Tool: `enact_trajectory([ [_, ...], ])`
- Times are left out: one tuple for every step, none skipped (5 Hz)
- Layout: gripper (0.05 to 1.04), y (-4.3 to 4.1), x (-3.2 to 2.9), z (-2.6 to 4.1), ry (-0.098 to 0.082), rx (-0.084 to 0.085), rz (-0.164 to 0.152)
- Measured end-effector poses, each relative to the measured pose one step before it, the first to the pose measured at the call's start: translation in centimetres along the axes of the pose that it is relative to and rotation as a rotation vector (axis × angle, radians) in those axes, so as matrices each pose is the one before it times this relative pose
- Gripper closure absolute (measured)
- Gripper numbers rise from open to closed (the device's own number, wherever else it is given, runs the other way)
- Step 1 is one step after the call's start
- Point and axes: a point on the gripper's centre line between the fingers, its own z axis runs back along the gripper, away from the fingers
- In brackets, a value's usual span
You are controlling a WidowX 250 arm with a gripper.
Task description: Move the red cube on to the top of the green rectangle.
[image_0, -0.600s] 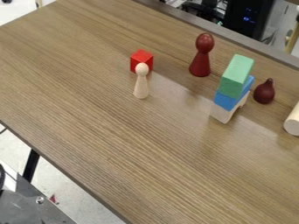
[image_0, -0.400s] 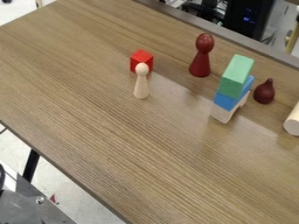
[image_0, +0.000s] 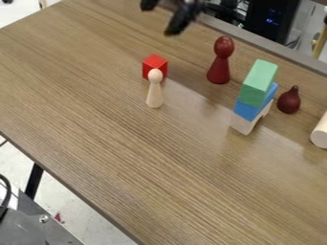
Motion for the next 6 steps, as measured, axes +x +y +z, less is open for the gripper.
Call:
enact_trajectory([
  [0.083, -1.229, -0.636, -1.633, -0.0514, -0.0028, -0.0667],
  [0.083, -0.182, -0.525, -0.274, -0.0969, -0.0406, -0.0214],
  [0.083, 1.414, -0.483, -0.850, -0.0557, -0.0465, 0.0798],
  [0.083, 1.272, -0.061, -0.279, -0.0162, 0.0321, 0.0701],
  [0.083, 0.323, 0.759, -0.359, 0.0154, 0.0055, 0.0560],
  [0.083, -0.371, 0.924, -0.658, 0.0497, -0.0391, 0.0546],
])
